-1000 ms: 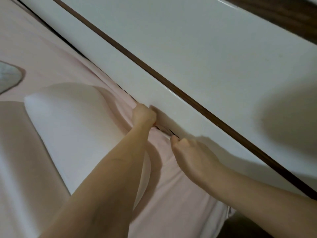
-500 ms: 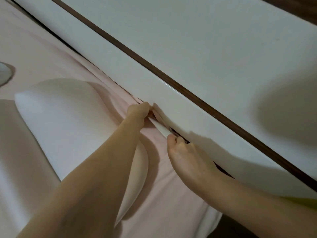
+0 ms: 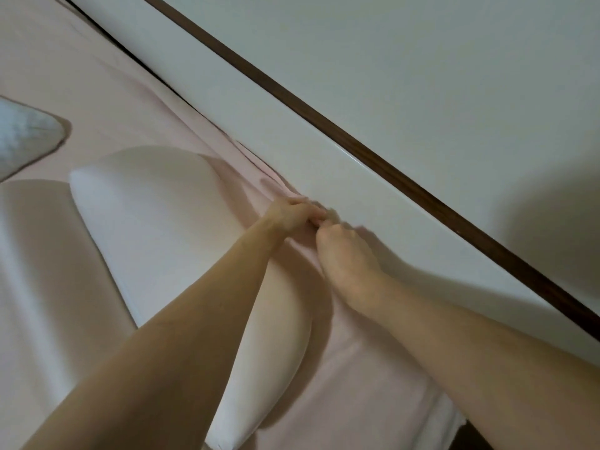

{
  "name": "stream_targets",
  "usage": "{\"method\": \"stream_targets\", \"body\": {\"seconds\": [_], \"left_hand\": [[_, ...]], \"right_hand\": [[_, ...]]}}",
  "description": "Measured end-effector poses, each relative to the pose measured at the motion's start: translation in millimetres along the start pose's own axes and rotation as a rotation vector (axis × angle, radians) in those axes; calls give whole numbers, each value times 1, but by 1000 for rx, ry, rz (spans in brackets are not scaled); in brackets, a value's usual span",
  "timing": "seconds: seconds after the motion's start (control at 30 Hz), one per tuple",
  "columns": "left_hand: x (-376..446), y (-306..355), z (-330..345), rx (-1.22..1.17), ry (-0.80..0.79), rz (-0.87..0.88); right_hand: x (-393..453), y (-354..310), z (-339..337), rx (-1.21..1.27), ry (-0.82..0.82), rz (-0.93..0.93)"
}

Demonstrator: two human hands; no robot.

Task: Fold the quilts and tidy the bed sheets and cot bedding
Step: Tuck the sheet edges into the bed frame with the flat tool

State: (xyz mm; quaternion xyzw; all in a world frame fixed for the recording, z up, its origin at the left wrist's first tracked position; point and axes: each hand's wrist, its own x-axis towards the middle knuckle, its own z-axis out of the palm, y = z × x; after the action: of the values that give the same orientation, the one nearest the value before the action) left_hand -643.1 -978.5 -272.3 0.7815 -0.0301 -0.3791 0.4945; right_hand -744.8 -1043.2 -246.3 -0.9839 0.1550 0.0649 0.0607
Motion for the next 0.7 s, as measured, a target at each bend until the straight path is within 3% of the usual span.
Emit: {"method": "stream_targets", "body": {"seconds": [0.1,0.17,0.23,0.37,0.5,0.7], "left_hand": [[14,-13,-16,415,177,137],[19,-20,-32,574,335,212],[25,-24,-40,800,359,279],[41,-26,-61,1316,337,216],[47,-22,-80,1406,338,187],[36,-15,-80,1414,252,156]], "right_hand": [[34,7,6,17,-161,-1],[41,9,10,0,-124,-15],[29,17,12,-11,-83,-19],[46,6,21,-8,-113,0],[82,-25,17,3,-160,-38],[40,-8,-22,-74,-167,-42]]}}
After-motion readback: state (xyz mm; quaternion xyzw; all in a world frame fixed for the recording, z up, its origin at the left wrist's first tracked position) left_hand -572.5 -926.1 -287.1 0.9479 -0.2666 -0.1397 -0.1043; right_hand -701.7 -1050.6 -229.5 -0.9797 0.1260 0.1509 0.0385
